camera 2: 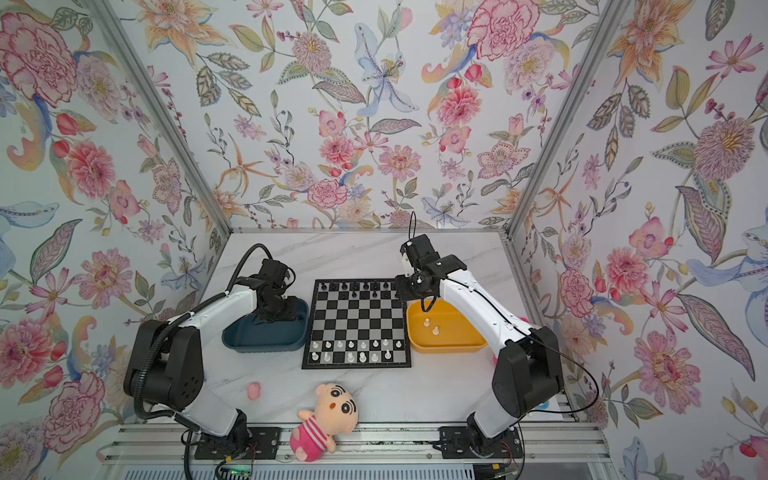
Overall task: Set up the chess pieces on the board
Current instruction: 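Grasp a black pawn in the teal tray with the left gripper and lift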
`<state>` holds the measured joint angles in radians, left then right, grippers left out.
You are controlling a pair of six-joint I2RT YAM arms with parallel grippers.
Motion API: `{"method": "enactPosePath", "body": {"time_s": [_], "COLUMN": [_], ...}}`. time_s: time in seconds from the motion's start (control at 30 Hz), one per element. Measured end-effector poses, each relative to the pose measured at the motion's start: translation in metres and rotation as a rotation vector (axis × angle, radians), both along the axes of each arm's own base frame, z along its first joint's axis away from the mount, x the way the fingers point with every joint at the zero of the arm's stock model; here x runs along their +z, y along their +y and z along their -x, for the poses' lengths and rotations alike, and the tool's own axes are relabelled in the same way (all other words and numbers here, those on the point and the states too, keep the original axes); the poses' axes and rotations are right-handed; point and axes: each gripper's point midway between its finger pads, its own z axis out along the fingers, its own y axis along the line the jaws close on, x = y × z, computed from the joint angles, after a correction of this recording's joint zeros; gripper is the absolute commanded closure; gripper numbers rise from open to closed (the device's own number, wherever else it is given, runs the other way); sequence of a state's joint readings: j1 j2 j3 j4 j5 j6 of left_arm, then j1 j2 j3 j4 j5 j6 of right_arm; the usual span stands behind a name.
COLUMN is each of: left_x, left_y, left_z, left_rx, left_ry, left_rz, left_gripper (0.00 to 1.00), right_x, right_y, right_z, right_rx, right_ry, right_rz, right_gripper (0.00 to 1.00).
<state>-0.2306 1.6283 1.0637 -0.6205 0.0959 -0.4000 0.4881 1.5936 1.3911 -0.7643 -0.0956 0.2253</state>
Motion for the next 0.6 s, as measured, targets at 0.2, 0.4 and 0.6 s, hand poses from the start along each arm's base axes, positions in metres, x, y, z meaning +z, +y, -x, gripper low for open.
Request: {"method": "enactPosePath", "body": {"time_s": [0.2, 0.4, 0.6], "left_x": [-0.008, -0.014, -0.016], "left_y": [0.0, 0.0, 0.001], "left_z": [-0.002, -0.001, -0.002], "left_rx": [-0.004, -0.017, -0.018], "left_ry": [0.011, 0.026, 0.03], "left_rz": [-0.004, -0.013, -0.021], "left_gripper": [0.66, 0.68, 0.7], "right_x": [-0.001, -0.006, -0.01], "right_y": [0.0, 0.001, 0.001], "right_z": [0.0, -0.001, -0.001], "right_rx": [-0.008, -0.011, -0.014], "right_ry": [0.006, 0.021, 0.029], "right_rz": [-0.005, 0.0, 0.003], "right_gripper": [0.79, 0.79, 0.79]}}
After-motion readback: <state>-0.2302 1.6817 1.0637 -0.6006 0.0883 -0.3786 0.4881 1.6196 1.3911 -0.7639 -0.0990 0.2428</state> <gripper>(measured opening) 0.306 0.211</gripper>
